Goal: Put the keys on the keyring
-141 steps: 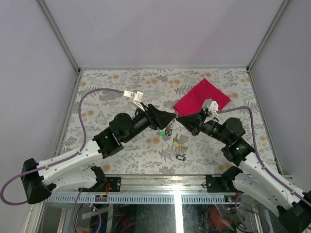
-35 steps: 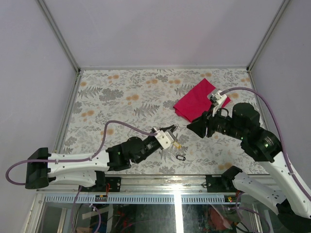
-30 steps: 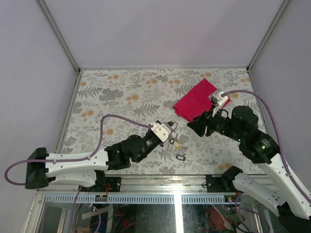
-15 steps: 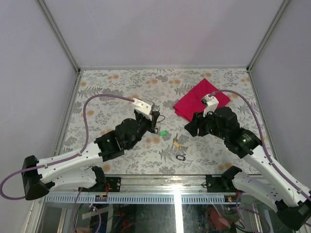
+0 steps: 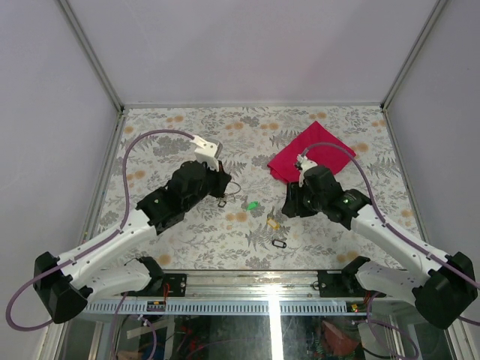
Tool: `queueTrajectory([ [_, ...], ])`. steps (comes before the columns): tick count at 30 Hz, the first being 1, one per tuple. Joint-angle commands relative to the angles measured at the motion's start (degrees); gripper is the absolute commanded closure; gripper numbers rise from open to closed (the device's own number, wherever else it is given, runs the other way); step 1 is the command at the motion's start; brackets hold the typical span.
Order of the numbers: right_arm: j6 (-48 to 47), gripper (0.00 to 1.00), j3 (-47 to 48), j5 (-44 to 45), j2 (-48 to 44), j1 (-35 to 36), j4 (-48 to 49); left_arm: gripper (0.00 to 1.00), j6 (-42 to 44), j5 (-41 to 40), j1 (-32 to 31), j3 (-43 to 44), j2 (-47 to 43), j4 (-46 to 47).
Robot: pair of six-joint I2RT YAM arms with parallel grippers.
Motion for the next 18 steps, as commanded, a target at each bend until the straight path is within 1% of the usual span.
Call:
queueTrajectory([
  [1,2.68,0.48,-2.04,-0.42,1.58,0.22,4.19,1.0,-1.17,6.58,0.46,4.54,1.26,-5.03],
  [3,2.27,0.48,-3.08,-0.82,2.0,0.22,5.58,1.0,-0.65,7.63,0.45,5.13,1.61,-5.94],
  [7,1.12,0.48,-3.84,-3.13,4.0,0.22,6.2,1.0,-2.73,4.57,0.51,6.61,2.41,-8.65],
  [10,0.88,0.49,-4.73,-3.3,4.98,0.46,7.0,1.0,-4.61,1.66,0.6,6.12,2.01,-8.77],
  [12,0.85,0.5,-5.18,-2.81,5.77,0.72,8.11,1.0,-4.82,1.71,1.09,5.69,1.83,-8.29],
  [14,0.75,0.5,-5.24,-2.45,7.1,1.17,9.23,1.0,-4.64,4.09,2.71,5.28,2.0,-7.63],
  [18,0.82,0.52,-4.73,-1.61,10.46,3.86,11.57,1.0,-0.57,16.36,7.16,3.62,2.05,-4.65],
])
